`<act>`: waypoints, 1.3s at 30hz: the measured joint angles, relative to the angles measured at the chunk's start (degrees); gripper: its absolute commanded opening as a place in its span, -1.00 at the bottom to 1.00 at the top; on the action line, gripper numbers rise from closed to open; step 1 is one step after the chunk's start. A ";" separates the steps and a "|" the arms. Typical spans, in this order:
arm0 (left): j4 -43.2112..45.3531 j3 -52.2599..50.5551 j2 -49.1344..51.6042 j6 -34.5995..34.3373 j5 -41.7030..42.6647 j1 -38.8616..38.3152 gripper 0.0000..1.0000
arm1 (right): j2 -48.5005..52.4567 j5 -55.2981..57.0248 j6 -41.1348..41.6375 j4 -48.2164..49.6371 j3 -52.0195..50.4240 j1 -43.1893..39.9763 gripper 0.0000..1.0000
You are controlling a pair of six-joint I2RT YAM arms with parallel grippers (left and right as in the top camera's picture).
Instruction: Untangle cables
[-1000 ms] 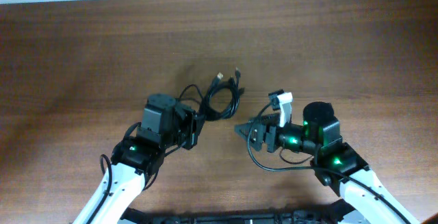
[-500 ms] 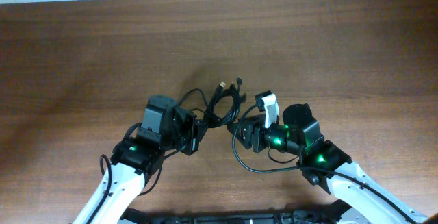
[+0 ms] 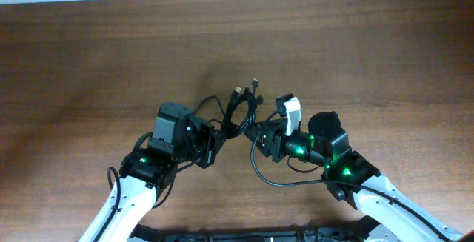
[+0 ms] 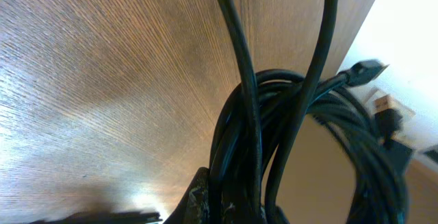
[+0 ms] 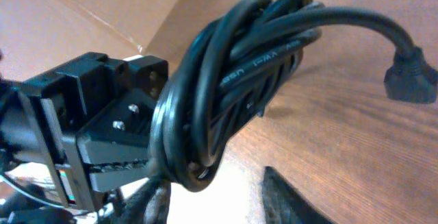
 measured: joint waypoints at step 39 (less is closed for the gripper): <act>7.87 -0.26 0.00 21.68 -4.44 3.78 -1.00 | 0.31 -10.73 -0.07 -13.79 0.72 0.20 -0.92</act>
